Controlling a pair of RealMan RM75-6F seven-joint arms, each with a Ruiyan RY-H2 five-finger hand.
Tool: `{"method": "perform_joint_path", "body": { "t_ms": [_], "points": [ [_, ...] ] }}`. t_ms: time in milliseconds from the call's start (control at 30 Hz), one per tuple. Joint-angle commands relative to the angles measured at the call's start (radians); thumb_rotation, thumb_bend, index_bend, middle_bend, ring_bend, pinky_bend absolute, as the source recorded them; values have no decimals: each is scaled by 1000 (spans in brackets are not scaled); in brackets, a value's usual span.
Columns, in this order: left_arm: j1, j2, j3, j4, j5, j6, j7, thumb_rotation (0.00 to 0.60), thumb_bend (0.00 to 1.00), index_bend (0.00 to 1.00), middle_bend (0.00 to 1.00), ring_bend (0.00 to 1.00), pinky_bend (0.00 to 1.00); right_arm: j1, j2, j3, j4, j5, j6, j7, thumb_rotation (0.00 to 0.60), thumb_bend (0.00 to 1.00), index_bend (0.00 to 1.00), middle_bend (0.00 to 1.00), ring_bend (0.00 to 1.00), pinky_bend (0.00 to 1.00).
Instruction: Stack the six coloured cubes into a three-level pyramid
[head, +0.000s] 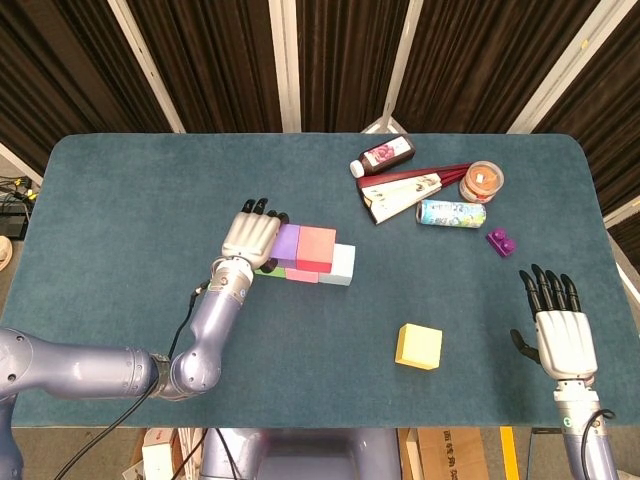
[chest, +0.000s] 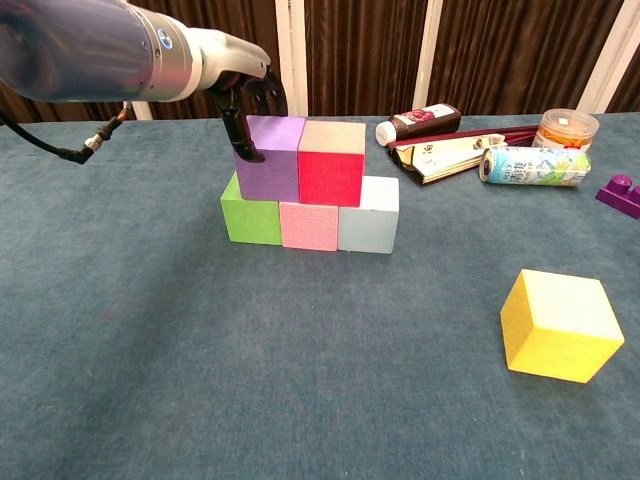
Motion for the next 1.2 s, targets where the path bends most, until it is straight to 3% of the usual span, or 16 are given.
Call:
{"method": "perform_joint_path", "body": {
  "t_ms": [33,500,1000,1200],
  "points": [
    [2,0,0,1,0,-2,-2,600,378,227,215,0,0,0,0,1,0,1,0,0,600,286,0,0,0,0],
    [-2,5,-1,-6,-18,-10,15,600,371,200,170,0,0,-1,0,3,-5,10,-5,-1,600,287,0,0,0,0],
    [-5,34,3,-32,-35,-9,40,600,371,69,37,0,0,0,-3,7,-6,18,-9,-5,600,287,0,0,0,0],
    [17,94,-20,-102,25,-5,-4,600,370,68,36,0,0,1,-3,7,-3,21,-15,-2,600,287,0,0,0,0]
  ]
}}
